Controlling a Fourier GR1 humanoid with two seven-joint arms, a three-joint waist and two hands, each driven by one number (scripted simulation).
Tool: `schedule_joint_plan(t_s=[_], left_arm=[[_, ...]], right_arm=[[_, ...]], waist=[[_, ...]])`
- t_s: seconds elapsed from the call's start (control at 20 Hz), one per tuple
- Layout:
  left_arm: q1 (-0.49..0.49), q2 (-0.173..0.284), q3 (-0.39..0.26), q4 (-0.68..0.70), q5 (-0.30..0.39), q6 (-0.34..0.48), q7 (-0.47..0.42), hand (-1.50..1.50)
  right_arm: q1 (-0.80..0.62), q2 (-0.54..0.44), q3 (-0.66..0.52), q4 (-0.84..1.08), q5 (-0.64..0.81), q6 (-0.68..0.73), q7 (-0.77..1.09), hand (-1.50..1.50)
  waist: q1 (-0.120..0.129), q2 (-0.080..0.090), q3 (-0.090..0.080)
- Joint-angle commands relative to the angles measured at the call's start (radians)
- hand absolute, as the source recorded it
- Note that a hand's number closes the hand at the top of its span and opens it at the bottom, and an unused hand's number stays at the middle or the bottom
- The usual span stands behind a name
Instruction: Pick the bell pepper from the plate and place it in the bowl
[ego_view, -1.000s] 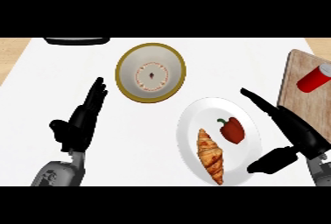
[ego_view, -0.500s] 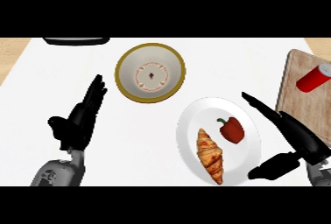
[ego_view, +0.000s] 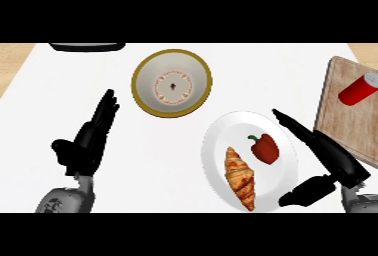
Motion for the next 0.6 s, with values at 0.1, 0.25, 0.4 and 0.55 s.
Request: schedule_joint_plan(t_s=[0.1, 0.25, 0.4, 0.55], left_arm=[[-0.03, -0.065, -0.014, 0.024, -0.059, 0.034, 0.009, 0.0], [0.059, -0.05, -0.028, -0.08, -0.057, 0.0, 0.023, 0.0], [-0.047, -0.06, 0.028, 0.044, -0.044, -0.019, 0.011, 0.0], [-0.049, -0.077, 0.041, 0.06, -0.059, -0.029, -0.008, 0.0]], right_arm=[[-0.035, 0.089, -0.002, 0.086, 0.041, 0.014, -0.01, -1.5], [0.056, 0.067, -0.027, 0.069, 0.064, 0.033, -0.078, -1.5], [-0.04, 0.119, -0.028, 0.242, 0.138, -0.005, -0.167, -1.5], [-0.027, 0.127, -0.053, 0.205, 0.154, 0.02, -0.147, -1.5]], waist=[[0.001, 0.0, 0.0], [0.001, -0.001, 0.0], [0.0, 0.001, 0.0], [-0.001, 0.0, 0.0]])
